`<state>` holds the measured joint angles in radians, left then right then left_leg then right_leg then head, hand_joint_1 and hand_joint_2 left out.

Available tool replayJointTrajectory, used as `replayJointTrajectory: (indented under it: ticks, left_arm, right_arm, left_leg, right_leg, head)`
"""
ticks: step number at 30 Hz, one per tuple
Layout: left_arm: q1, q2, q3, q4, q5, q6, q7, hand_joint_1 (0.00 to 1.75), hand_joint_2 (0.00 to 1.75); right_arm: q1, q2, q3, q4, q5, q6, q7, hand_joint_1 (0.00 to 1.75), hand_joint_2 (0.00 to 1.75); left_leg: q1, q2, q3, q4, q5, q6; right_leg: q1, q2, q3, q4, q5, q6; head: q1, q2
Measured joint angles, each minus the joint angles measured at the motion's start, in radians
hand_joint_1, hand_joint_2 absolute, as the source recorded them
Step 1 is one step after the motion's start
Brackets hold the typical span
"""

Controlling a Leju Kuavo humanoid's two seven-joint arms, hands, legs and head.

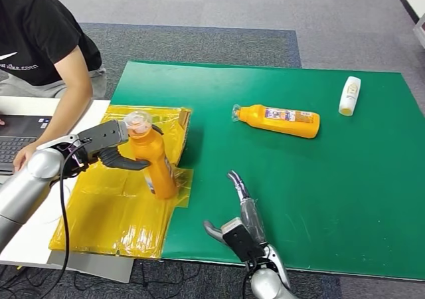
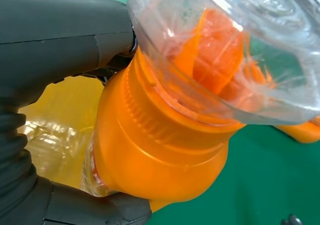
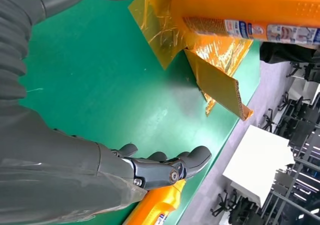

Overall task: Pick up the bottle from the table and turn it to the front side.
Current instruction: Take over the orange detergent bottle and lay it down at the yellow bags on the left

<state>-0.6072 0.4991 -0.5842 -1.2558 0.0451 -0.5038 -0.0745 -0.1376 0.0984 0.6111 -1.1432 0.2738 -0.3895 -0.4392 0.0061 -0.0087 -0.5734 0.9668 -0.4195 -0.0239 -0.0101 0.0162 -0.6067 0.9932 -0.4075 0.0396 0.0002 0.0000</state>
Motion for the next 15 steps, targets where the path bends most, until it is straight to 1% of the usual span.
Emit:
replayJointTrajectory:
  ticks: [6,15]
  left_arm:
    - [-0.034,0.051,-0.031,0.001,0.003,-0.046,0.016,1.75,1.75]
    - [-0.066,0.102,-0.088,0.002,0.003,-0.074,0.019,1.75,1.75]
  right_arm:
    - [0.000,0.000,0.006,0.005,-0.008,0.000,-0.002,0.00,1.75]
    - [-0.001,0.000,0.020,0.007,-0.013,0.002,0.000,0.00,1.75]
  left_leg:
    - [0.000,0.000,0.000,0.000,0.000,0.000]
    - [0.000,0.000,0.000,0.000,0.000,0.000]
  right_leg:
    - [0.000,0.000,0.000,0.000,0.000,0.000]
    - [0.000,0.000,0.000,0.000,0.000,0.000]
  head:
    - [0.000,0.000]
    - [0.000,0.000]
